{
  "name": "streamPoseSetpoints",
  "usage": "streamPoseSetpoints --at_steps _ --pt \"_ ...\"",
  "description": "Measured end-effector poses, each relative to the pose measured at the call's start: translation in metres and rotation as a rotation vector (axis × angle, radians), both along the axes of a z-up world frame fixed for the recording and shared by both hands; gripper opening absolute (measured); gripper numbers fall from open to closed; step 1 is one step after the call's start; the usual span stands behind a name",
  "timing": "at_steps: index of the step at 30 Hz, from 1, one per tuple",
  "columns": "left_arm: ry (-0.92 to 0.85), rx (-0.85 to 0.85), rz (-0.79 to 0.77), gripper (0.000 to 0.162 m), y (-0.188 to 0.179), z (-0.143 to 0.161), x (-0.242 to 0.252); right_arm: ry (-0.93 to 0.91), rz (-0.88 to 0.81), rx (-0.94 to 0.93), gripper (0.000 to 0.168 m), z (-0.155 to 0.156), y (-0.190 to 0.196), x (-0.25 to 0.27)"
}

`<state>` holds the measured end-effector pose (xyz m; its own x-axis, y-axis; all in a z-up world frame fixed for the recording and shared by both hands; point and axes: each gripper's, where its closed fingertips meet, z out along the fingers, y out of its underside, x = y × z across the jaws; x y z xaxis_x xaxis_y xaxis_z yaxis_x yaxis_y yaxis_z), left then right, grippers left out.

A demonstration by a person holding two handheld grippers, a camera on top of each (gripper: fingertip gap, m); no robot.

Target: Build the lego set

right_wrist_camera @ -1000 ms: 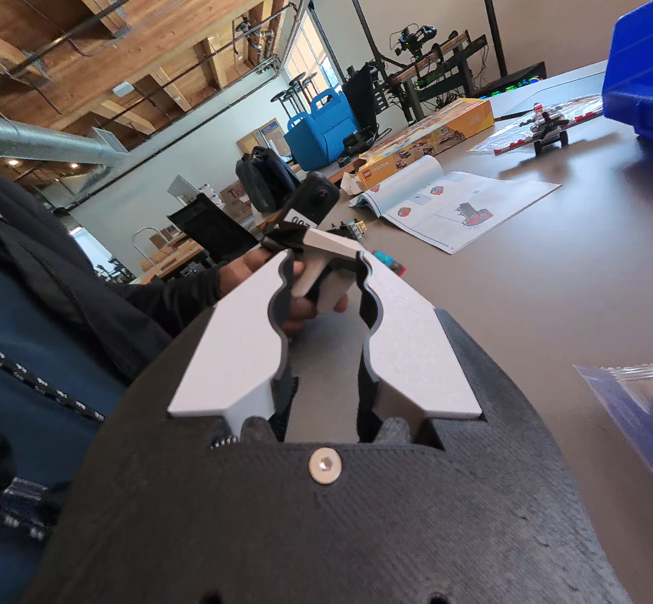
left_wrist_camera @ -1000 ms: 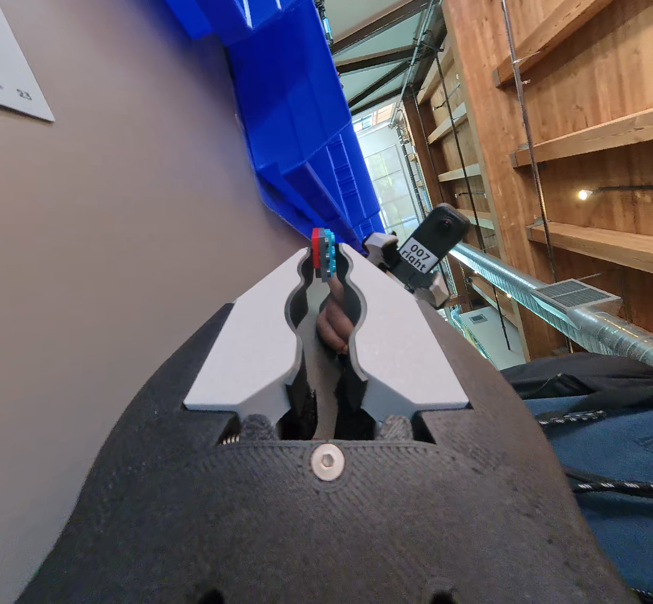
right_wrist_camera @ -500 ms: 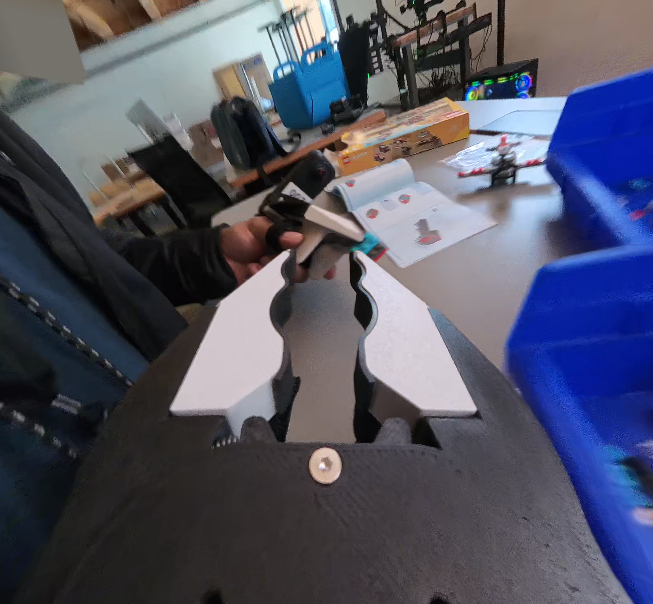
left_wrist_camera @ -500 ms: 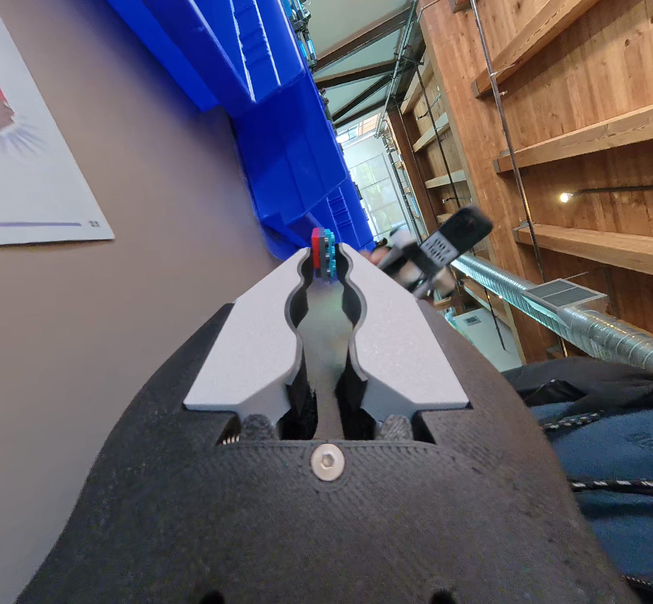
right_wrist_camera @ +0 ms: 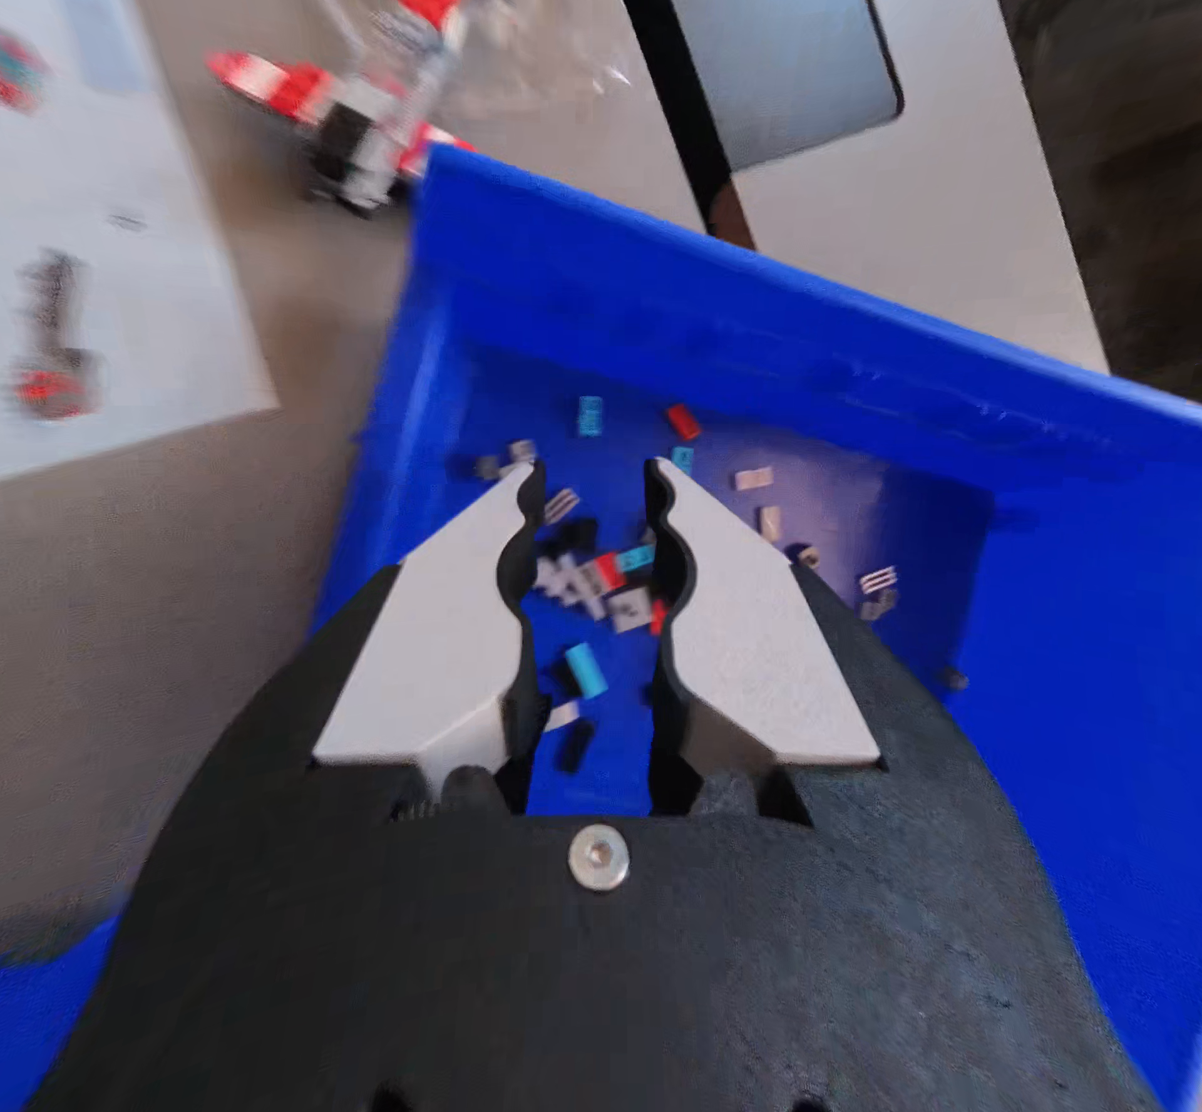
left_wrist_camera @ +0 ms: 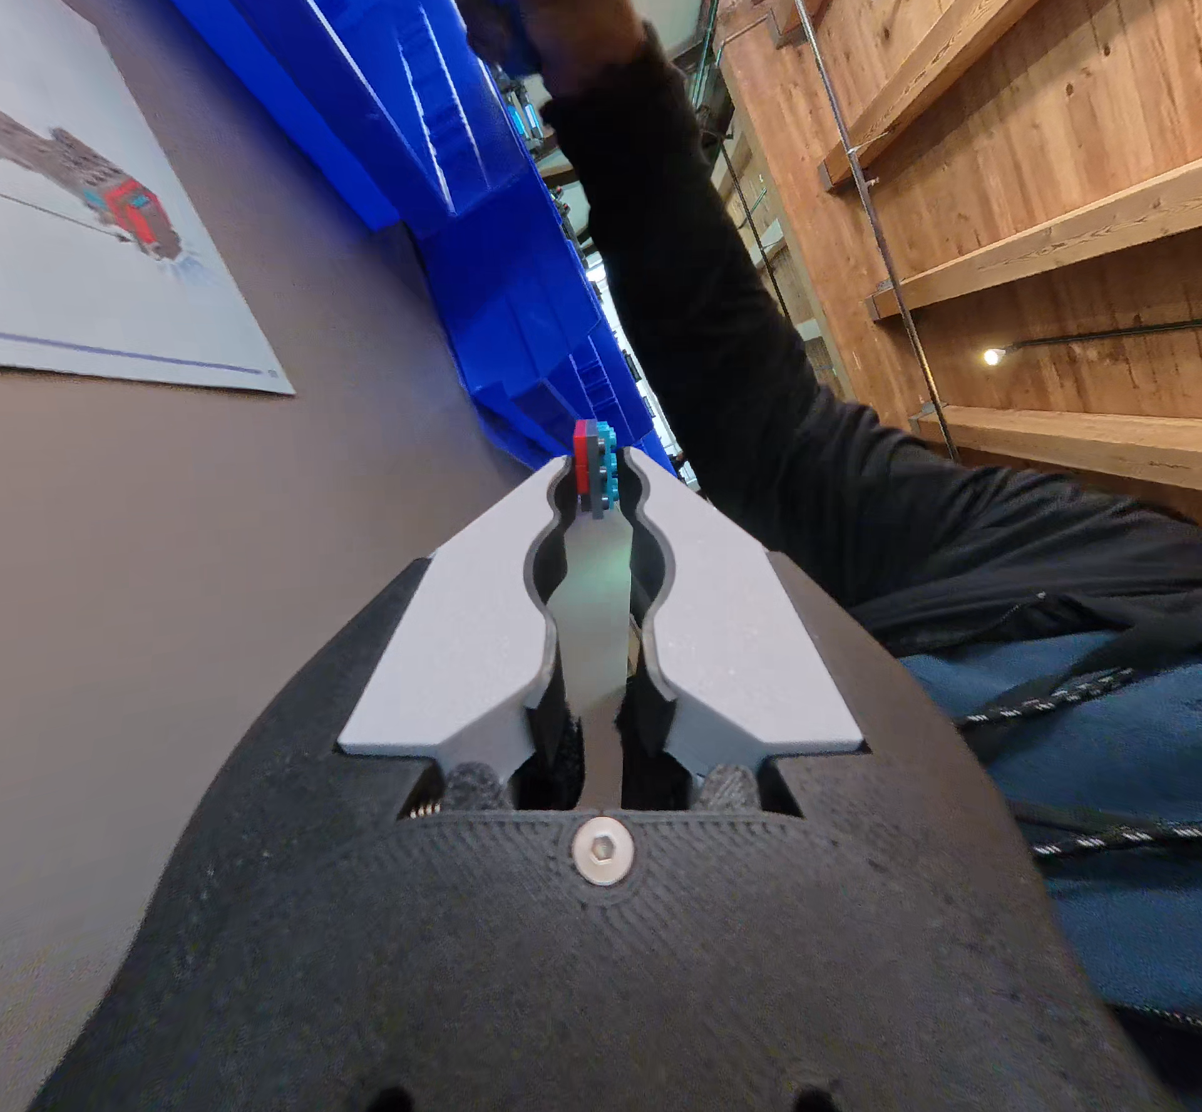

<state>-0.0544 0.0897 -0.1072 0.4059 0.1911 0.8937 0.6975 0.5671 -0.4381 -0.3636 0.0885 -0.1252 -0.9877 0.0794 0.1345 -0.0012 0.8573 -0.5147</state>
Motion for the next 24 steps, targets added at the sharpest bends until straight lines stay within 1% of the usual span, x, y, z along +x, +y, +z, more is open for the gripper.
streamPoseSetpoints --at_steps 3,5,8,9,13,16,18,20,22,24 --pt "-0.003 0.007 0.03 0.012 -0.021 0.0 0.011 0.028 -0.017 0.12 0.032 -0.033 -0.014 -0.035" --pt "-0.009 0.019 0.056 0.012 -0.039 0.0 0.017 0.006 -0.007 0.138 0.031 -0.045 -0.021 -0.041" --pt "-0.01 0.044 0.091 0.012 -0.064 0.001 0.023 0.002 -0.003 0.204 0.029 -0.061 -0.02 -0.049" --pt "-0.007 0.049 0.098 0.012 -0.071 0.002 0.024 -0.003 -0.007 0.219 0.028 -0.065 -0.019 -0.05" --pt "0.013 0.049 0.112 0.012 -0.09 0.006 0.03 -0.063 -0.037 0.198 0.009 -0.067 -0.022 -0.049" --pt "0.025 0.061 0.13 0.012 -0.099 0.008 0.037 -0.065 -0.069 0.212 0.008 -0.067 -0.021 -0.048" --pt "0.017 0.077 0.153 0.012 -0.104 0.008 0.042 -0.061 -0.09 0.239 0.008 -0.065 -0.018 -0.042" --pt "0.001 0.095 0.182 0.012 -0.11 0.006 0.047 -0.036 -0.107 0.233 0.008 -0.054 -0.019 -0.031" --pt "-0.003 0.113 0.206 0.012 -0.115 0.006 0.052 -0.008 -0.122 0.177 0.008 -0.032 -0.025 -0.013" --pt "0.004 0.128 0.224 0.012 -0.119 0.008 0.056 0.007 -0.133 0.067 0.007 0.001 -0.036 0.016"
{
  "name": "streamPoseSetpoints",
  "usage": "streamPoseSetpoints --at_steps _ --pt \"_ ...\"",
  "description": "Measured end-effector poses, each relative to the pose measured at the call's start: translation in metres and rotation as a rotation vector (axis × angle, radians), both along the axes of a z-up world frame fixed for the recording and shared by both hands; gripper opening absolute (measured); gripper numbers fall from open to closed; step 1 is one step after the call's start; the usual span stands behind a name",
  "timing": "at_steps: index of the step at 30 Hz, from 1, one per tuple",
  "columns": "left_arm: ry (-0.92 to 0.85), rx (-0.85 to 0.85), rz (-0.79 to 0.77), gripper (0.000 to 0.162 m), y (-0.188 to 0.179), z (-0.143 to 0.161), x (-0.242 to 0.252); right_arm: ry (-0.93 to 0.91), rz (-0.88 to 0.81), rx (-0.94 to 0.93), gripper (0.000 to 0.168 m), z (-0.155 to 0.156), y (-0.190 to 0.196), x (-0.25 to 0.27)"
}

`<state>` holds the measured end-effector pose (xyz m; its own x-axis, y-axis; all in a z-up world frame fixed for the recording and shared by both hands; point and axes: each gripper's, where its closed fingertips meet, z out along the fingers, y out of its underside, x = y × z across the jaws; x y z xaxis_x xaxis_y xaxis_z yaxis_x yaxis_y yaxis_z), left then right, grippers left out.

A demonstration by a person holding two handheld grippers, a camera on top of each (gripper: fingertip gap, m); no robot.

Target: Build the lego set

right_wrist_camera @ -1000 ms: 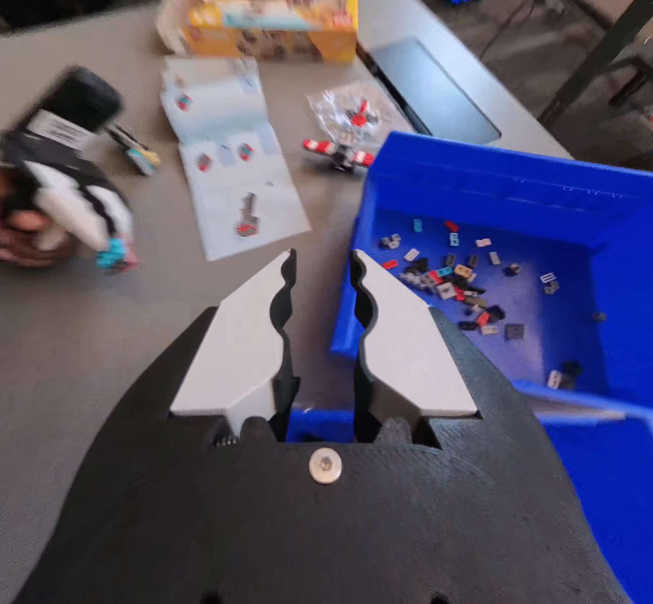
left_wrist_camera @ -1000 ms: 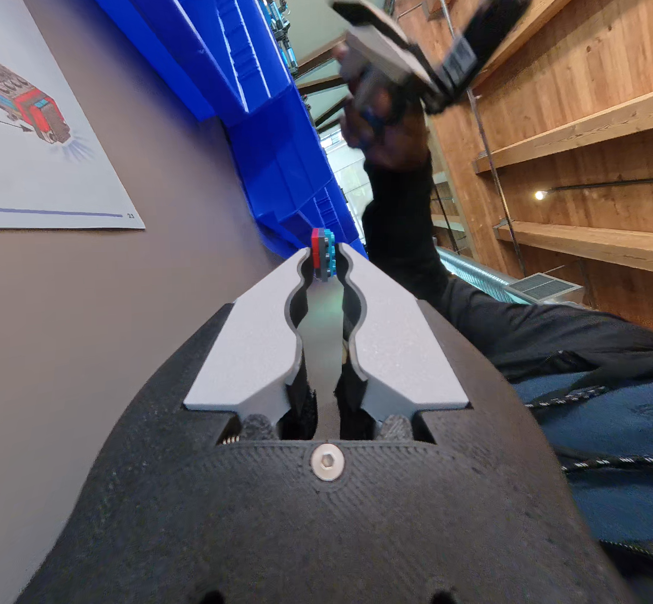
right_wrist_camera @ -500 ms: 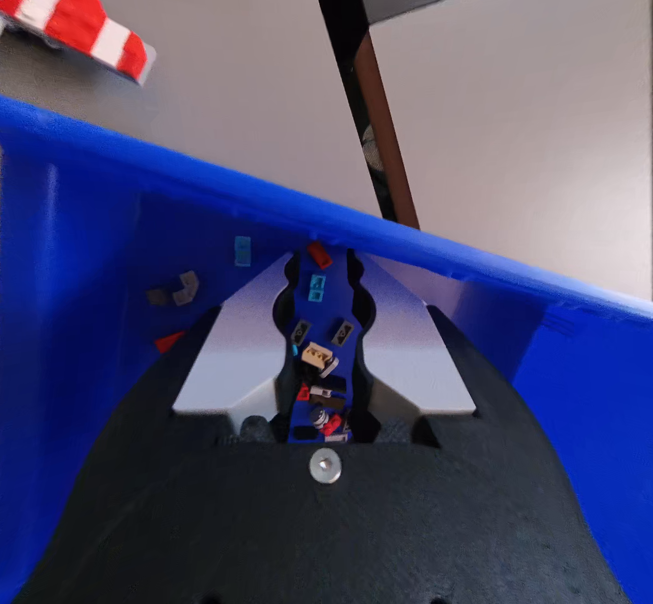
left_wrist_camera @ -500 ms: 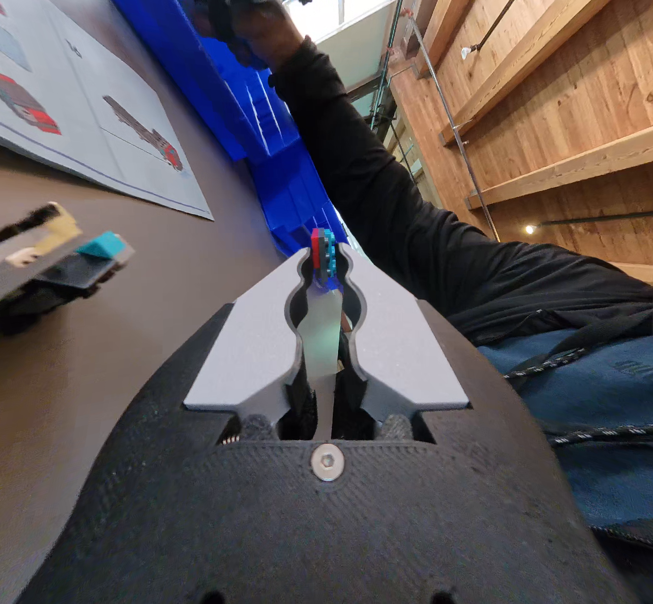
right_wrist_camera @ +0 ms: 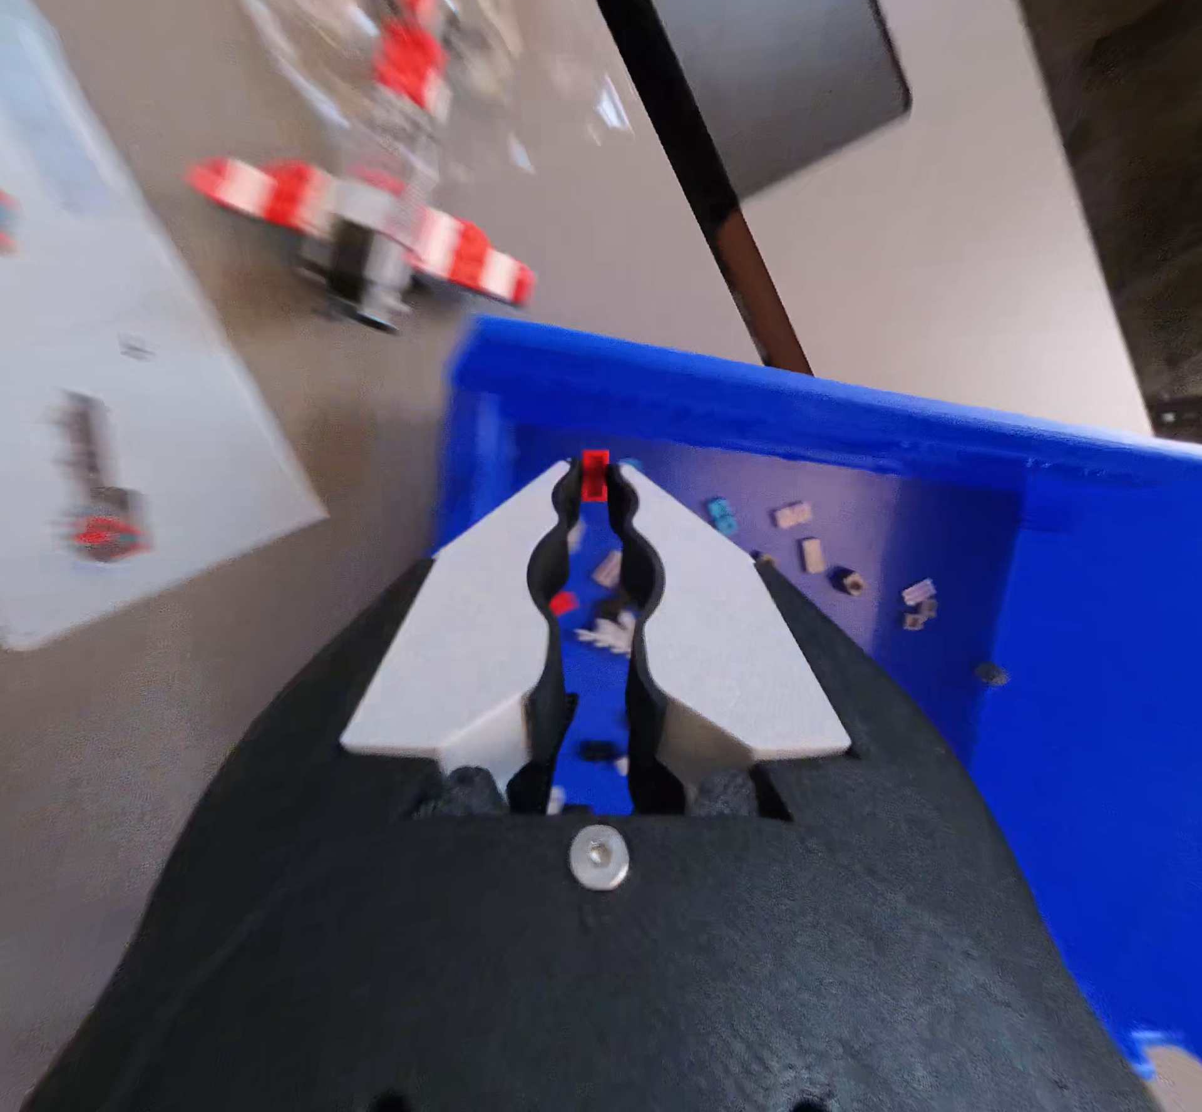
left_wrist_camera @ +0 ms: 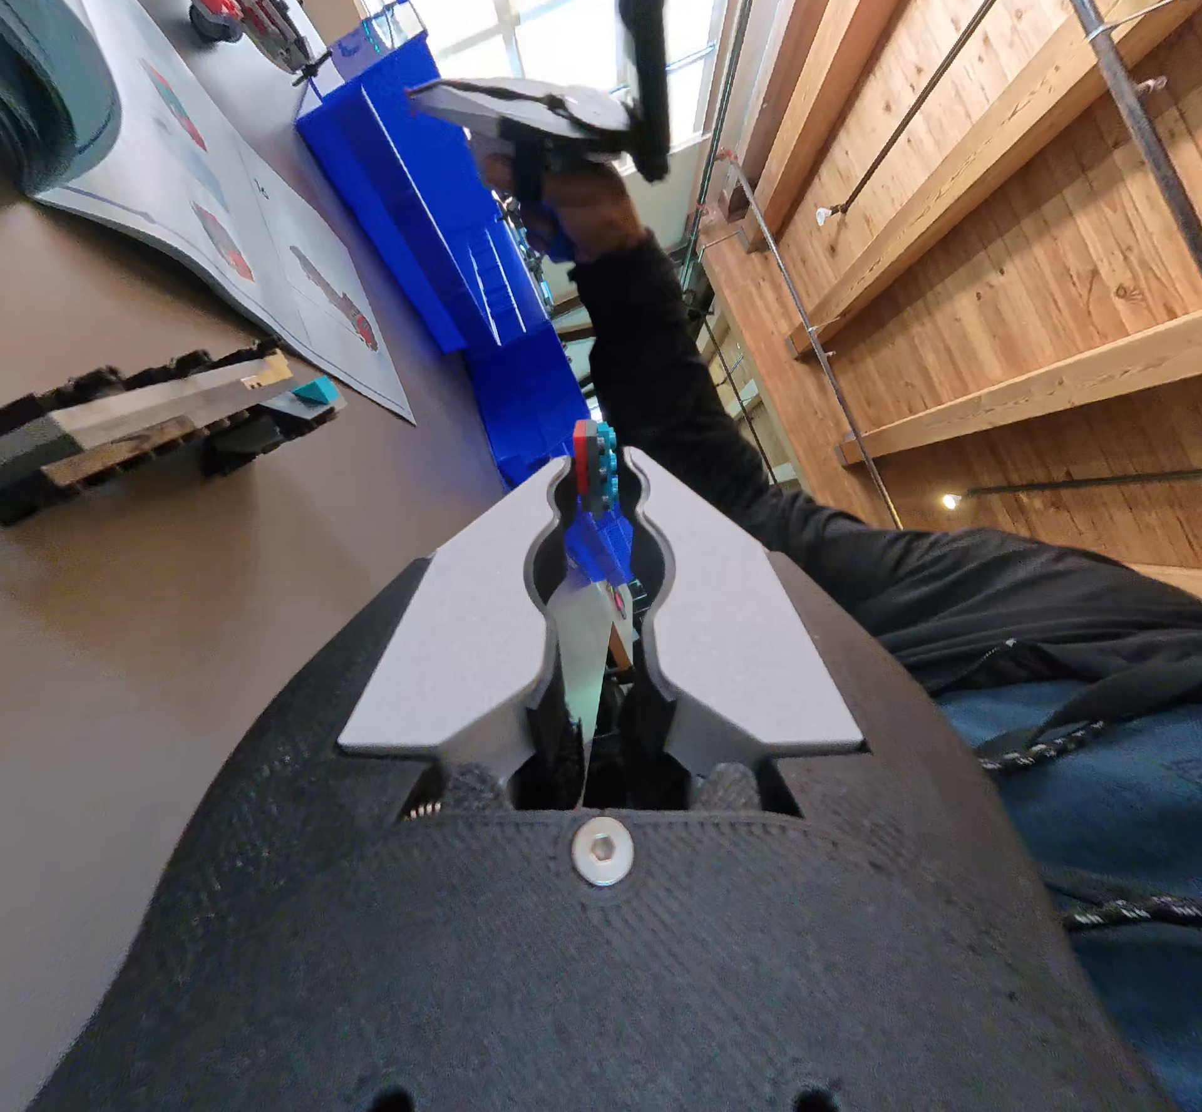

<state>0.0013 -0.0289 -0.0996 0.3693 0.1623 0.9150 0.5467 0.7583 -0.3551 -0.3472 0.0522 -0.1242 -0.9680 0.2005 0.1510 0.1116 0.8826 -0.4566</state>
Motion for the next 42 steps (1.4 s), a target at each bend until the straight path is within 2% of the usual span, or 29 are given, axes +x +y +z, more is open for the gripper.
streamPoseSetpoints --at_steps 3,6,10,13,17,25,35,42 --pt "0.006 0.012 0.015 0.012 -0.002 0.001 0.002 -0.006 0.062 -0.209 0.007 0.048 -0.023 0.073" --pt "0.018 0.019 0.021 0.011 0.0 0.003 -0.001 -0.105 0.135 -0.458 0.008 0.077 -0.043 0.166" --pt "-0.007 0.002 0.001 0.012 0.011 -0.001 0.001 -0.328 0.228 -0.806 0.007 0.092 -0.058 0.277" --pt "-0.001 0.066 -0.024 0.012 0.019 0.003 0.008 -0.541 0.237 -1.012 0.007 0.093 -0.057 0.326" --pt "0.004 0.157 -0.055 0.012 0.028 0.007 0.019 -0.705 0.196 -1.118 0.007 0.078 -0.049 0.351" --pt "-0.008 0.241 -0.126 0.012 0.042 0.01 0.025 -0.806 0.186 -1.223 0.007 0.076 -0.042 0.364" --pt "-0.024 0.257 -0.136 0.012 0.04 0.009 0.026 -0.819 0.185 -1.168 0.007 0.052 -0.054 0.373" --pt "-0.029 0.258 -0.139 0.012 0.039 0.008 0.026 -0.802 0.184 -1.178 0.008 0.049 -0.053 0.371"
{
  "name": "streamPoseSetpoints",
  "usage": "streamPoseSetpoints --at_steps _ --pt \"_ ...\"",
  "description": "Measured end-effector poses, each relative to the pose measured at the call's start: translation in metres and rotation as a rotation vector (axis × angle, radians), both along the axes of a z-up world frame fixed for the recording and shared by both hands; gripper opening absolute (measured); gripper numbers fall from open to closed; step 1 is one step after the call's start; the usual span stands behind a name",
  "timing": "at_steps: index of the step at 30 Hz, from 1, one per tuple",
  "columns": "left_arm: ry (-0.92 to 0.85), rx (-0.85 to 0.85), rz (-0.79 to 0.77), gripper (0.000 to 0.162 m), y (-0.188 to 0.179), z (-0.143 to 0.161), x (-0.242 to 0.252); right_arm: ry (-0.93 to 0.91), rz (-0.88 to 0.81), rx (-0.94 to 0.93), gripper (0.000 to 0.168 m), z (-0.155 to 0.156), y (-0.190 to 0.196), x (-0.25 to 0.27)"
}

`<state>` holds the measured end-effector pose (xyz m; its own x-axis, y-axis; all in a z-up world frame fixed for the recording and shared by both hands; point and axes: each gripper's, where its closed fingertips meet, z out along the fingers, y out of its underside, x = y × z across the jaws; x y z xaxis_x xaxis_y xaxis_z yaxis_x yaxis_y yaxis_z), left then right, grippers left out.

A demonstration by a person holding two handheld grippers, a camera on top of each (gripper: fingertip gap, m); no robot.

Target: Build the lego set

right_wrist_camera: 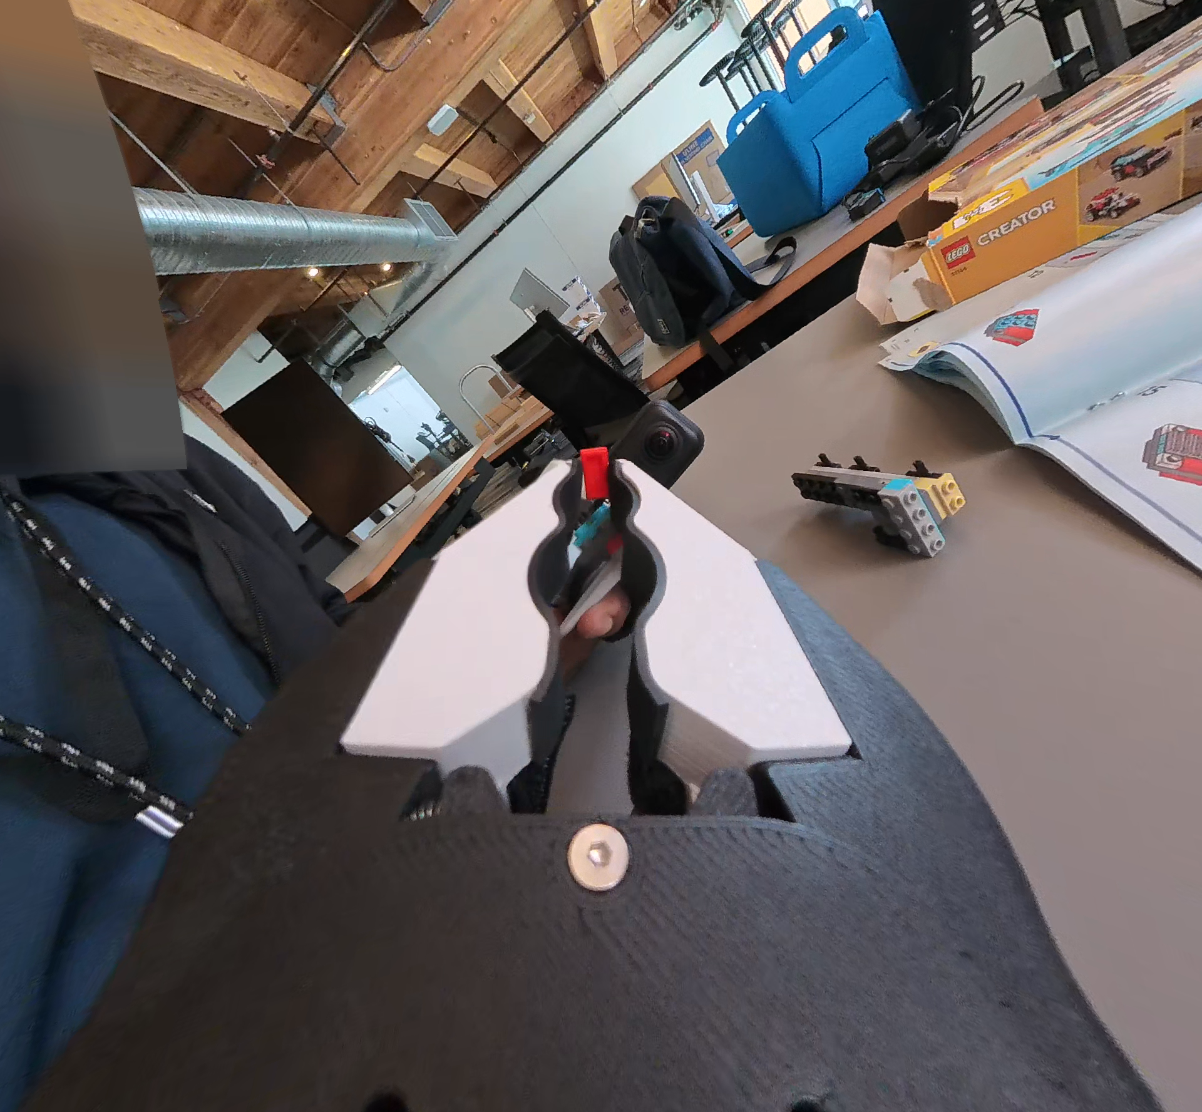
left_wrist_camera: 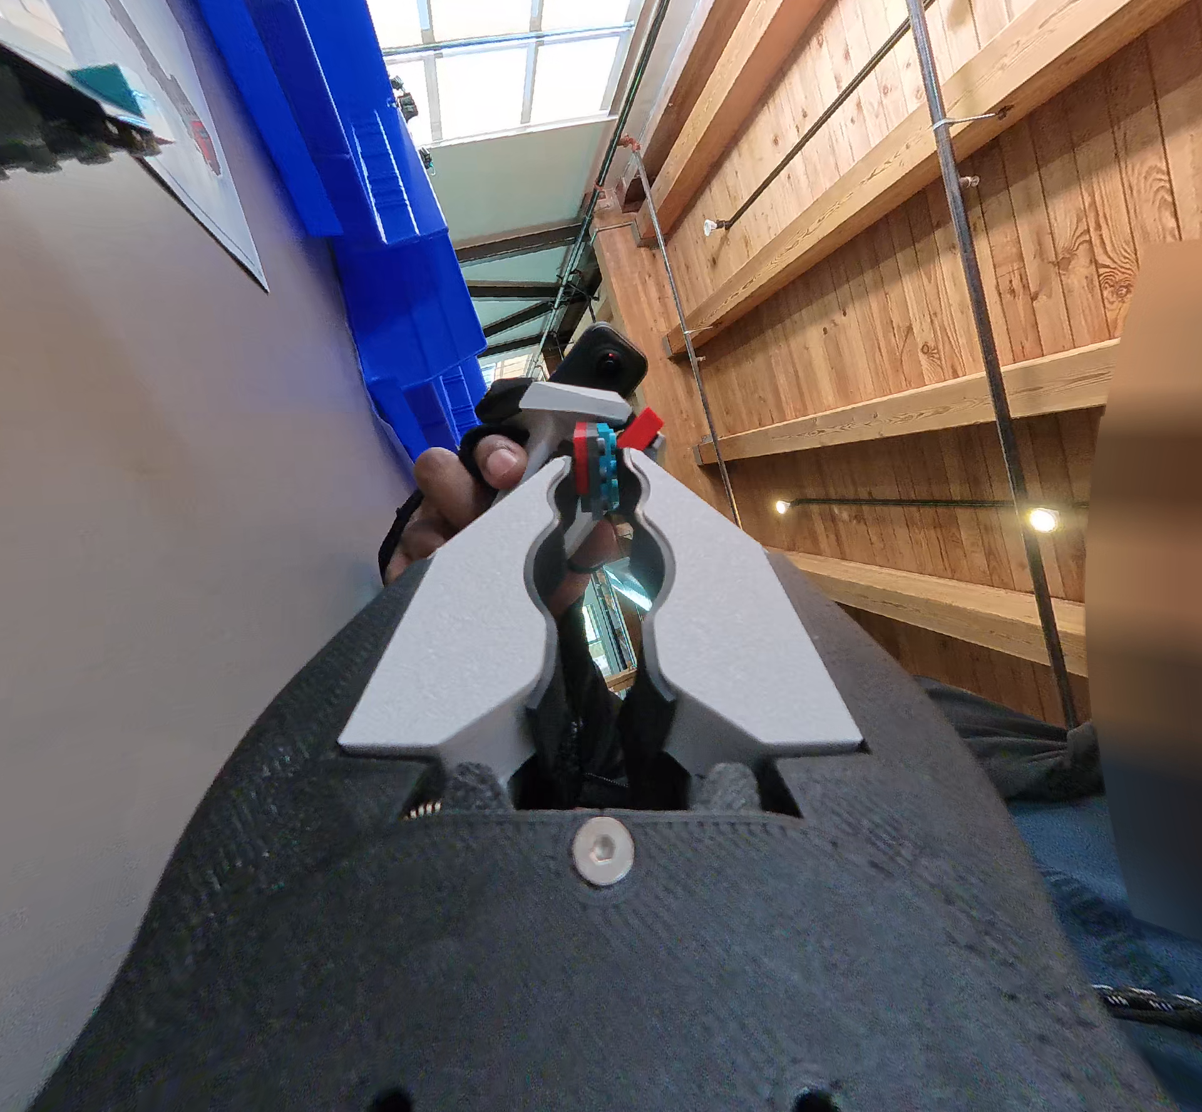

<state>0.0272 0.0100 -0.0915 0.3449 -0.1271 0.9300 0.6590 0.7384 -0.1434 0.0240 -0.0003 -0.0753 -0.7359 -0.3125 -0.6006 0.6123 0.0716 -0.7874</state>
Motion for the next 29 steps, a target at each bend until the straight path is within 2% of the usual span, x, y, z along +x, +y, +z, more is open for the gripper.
streamPoseSetpoints --at_steps 16,29 --pt "-0.006 -0.026 0.013 0.011 -0.0029 -0.0005 0.0005 0.09 -0.026 0.034 0.007 -0.0034 0.0059 0.0004" --pt "-0.021 -0.007 0.021 0.012 -0.004 0.0004 -0.0005 0.242 -0.097 0.08 0.008 -0.0043 0.0065 0.0011"
